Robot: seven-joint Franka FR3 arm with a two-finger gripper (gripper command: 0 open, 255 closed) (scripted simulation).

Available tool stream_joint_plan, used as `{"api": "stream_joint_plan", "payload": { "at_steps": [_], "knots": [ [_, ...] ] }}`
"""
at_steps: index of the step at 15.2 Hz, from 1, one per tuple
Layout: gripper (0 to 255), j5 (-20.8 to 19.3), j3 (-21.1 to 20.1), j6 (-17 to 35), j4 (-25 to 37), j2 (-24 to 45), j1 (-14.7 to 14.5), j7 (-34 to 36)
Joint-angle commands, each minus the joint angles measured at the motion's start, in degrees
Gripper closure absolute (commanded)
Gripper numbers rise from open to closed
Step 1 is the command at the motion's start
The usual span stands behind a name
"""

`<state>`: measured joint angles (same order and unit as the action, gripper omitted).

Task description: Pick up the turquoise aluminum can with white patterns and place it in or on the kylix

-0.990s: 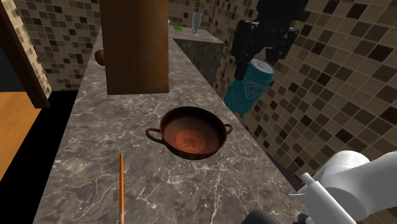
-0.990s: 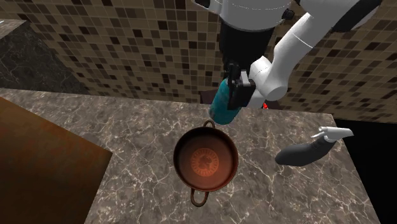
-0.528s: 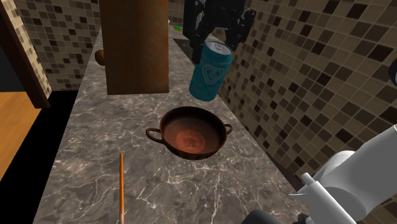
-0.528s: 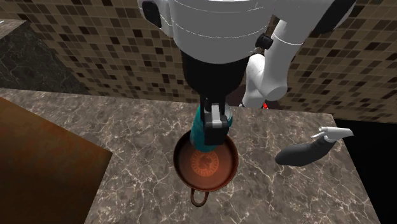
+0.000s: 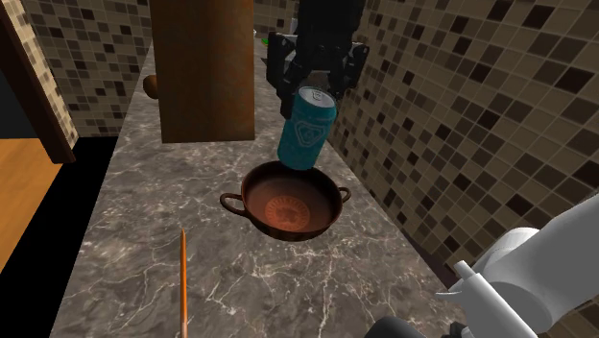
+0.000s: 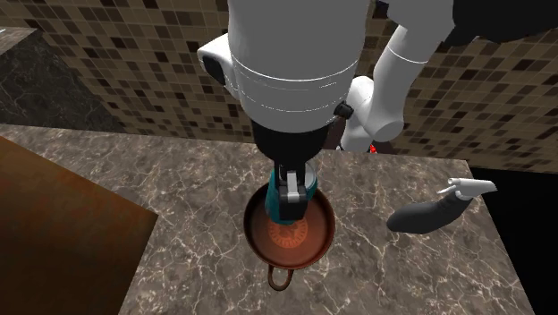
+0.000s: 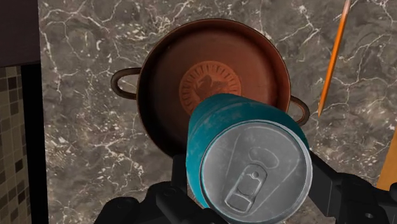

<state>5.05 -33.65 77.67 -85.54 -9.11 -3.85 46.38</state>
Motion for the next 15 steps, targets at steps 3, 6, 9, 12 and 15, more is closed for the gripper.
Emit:
{"api": "stream_joint_plan", "payload": {
  "at_steps": [3,6,9,12,15],
  "knots": [
    [255,0.96,0.42,3.57,-5.21,-1.97,-0.05,-0.68],
    [255,1.52,0.69,6.03,-8.72,-3.16,-0.11,-1.20],
    [255,2.00,0.87,8.43,-12.01,-4.18,-0.20,-1.64],
    [255,2.27,0.95,9.87,-13.94,-4.72,-0.27,-1.87],
    [255,2.26,0.94,9.87,-13.93,-4.71,-0.27,-1.87]
  ]
}}
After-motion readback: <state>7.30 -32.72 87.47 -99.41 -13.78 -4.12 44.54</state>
